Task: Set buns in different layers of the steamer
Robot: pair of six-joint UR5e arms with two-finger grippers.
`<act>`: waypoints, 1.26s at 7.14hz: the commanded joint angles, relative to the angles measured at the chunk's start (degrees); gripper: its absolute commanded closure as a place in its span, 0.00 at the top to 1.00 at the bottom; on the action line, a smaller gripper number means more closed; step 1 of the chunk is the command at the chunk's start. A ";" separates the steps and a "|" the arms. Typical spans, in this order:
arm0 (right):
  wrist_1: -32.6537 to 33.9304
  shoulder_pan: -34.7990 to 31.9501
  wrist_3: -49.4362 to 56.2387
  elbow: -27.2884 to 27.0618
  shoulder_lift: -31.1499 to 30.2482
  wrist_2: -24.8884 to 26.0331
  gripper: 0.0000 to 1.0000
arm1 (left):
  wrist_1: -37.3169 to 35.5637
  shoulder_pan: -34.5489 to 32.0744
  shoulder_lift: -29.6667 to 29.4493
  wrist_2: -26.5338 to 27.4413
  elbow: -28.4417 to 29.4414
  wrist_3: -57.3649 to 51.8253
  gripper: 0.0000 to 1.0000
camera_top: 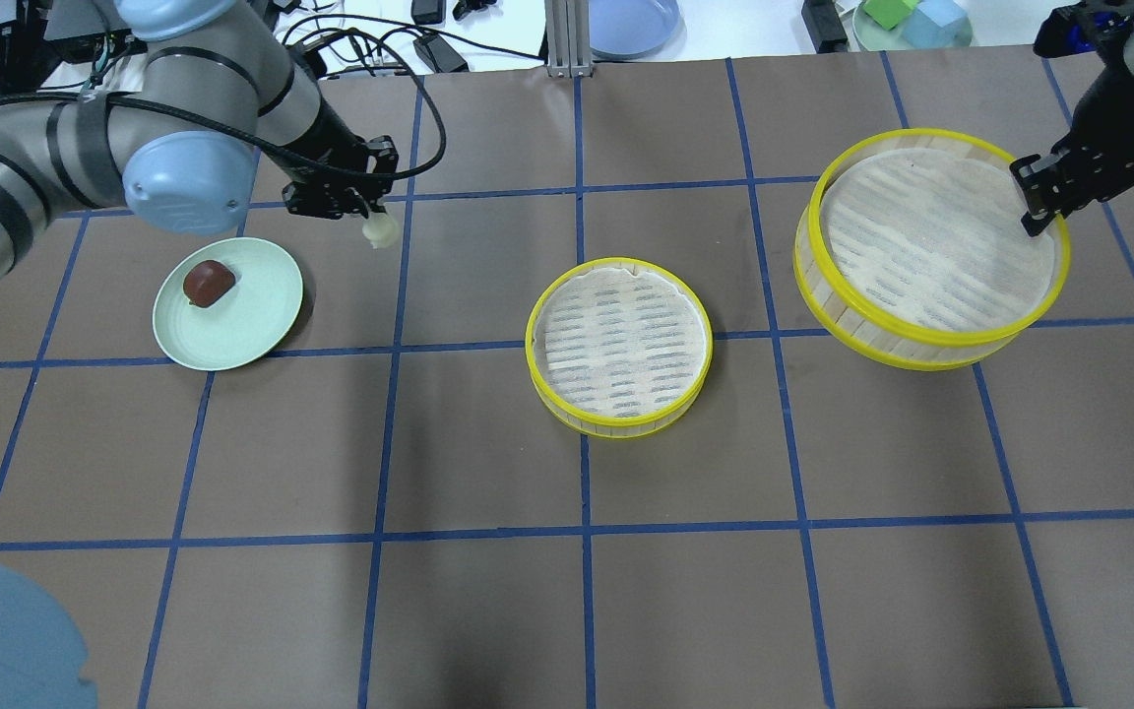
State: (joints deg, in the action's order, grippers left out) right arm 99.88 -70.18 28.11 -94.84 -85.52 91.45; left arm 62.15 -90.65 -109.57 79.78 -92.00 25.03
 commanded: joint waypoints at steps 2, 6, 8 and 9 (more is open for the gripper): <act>-0.03 -0.05 0.10 -0.09 0.09 1.26 0.00 | -1.59 -12.59 -1.96 -9.61 -0.81 11.97 0.00; -0.03 -0.05 0.28 -0.17 0.09 1.27 0.00 | -5.99 -18.94 -4.60 -10.08 -4.67 12.15 0.99; 0.76 -0.13 -0.16 -0.17 1.14 0.75 0.00 | -6.08 -19.21 -4.60 -10.17 -4.51 11.70 1.00; 1.02 -0.22 -2.07 -0.09 1.23 0.40 0.00 | -6.17 -19.21 -4.52 -10.00 -4.42 11.45 1.00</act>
State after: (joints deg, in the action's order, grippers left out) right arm 100.52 -70.31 27.67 -95.00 -84.60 92.30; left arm 56.13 -109.72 -114.14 69.68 -96.45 36.67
